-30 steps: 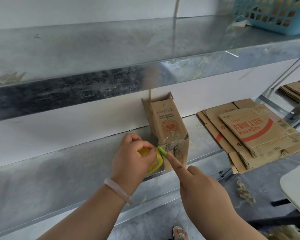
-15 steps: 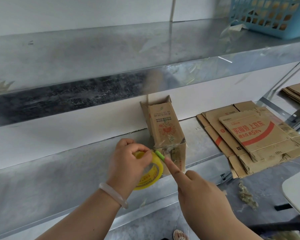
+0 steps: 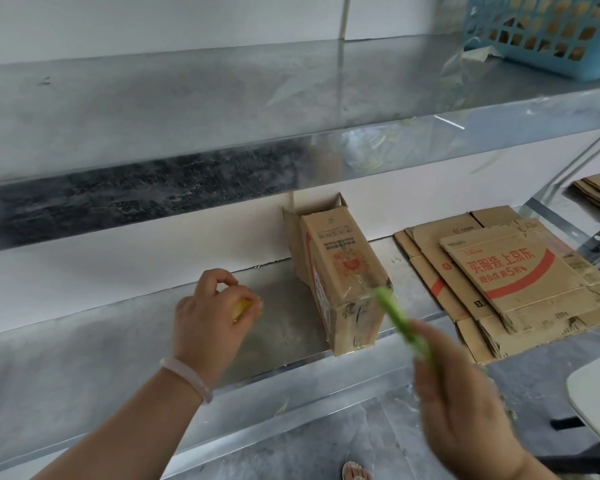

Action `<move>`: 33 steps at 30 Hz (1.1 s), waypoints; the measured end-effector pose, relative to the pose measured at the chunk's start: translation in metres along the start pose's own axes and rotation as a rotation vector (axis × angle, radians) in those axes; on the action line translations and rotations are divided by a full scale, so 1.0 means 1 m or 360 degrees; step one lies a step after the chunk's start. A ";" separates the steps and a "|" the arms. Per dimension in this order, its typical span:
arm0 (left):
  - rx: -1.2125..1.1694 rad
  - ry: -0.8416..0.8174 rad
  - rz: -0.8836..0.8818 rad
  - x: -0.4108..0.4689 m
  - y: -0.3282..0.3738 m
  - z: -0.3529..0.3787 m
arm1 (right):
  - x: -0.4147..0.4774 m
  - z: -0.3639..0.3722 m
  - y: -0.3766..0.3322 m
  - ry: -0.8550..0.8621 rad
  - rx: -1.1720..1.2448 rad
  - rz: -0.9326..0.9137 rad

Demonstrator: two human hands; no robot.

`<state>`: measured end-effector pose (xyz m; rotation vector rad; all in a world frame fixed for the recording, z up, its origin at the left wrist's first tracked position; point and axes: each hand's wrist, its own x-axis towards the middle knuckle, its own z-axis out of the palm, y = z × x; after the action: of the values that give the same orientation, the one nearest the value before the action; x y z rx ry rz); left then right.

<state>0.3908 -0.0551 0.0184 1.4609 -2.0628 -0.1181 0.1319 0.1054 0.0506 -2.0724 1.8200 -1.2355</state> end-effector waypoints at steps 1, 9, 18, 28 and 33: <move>0.0089 -0.0009 0.0017 0.000 -0.006 0.004 | 0.003 -0.008 0.014 0.0152 0.0023 0.0116; 0.0506 0.0167 0.0239 -0.026 -0.028 0.038 | 0.059 0.023 0.113 -0.0305 -0.0419 0.0833; 0.0427 0.0120 0.0069 -0.061 -0.025 0.057 | 0.074 0.066 0.168 -0.0837 -0.0901 0.0537; 0.0429 -0.0255 -0.0103 -0.079 -0.019 0.058 | 0.066 0.044 0.142 -0.0416 -0.0133 0.0590; -0.0316 0.0167 -0.0302 -0.049 0.055 0.024 | 0.060 0.014 0.075 -0.0115 0.0817 0.0399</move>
<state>0.3435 0.0036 0.0007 1.5027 -1.7722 -0.3063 0.0794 0.0275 0.0274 -1.5415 1.4728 -1.3569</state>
